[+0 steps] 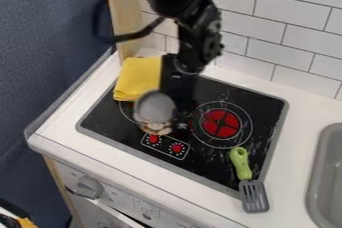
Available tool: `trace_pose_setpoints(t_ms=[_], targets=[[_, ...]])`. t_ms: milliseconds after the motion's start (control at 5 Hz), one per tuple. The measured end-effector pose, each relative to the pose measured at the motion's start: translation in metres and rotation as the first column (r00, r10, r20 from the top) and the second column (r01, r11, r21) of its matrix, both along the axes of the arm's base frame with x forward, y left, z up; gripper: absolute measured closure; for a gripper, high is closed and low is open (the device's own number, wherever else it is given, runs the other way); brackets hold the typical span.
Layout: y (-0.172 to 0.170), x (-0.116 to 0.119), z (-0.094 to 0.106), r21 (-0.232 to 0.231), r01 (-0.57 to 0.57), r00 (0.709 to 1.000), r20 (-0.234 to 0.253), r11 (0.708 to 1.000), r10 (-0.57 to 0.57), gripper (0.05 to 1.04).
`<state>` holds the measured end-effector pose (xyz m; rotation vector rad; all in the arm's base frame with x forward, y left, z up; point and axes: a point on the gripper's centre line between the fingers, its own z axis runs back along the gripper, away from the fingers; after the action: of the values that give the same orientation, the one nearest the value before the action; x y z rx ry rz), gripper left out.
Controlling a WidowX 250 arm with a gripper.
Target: Move the can to the left burner in front of the yellow cloth
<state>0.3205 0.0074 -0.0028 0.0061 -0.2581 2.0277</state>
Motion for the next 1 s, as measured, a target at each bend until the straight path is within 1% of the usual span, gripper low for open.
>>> trace_pose_setpoints(t_ms=[200, 400, 600, 800, 1000], targets=[[0.02, -0.007, 0.0, 0.06, -0.035, 0.999, -0.01, 0.998, 0.036, 0.085], [0.042, -0.012, 0.002, 0.111, -0.085, 0.996, -0.023, 0.99, 0.088, 0.085], [0.053, -0.017, 0.0, 0.152, -0.096, 0.995, -0.027, 0.984, 0.101, 0.085], [0.058, -0.022, -0.002, 0.163, -0.096, 0.994, -0.039, 0.982, 0.103, 0.085], [0.049, -0.017, 0.012, 0.118, -0.07, 0.998, 0.006, 0.991, 0.07, 0.085]])
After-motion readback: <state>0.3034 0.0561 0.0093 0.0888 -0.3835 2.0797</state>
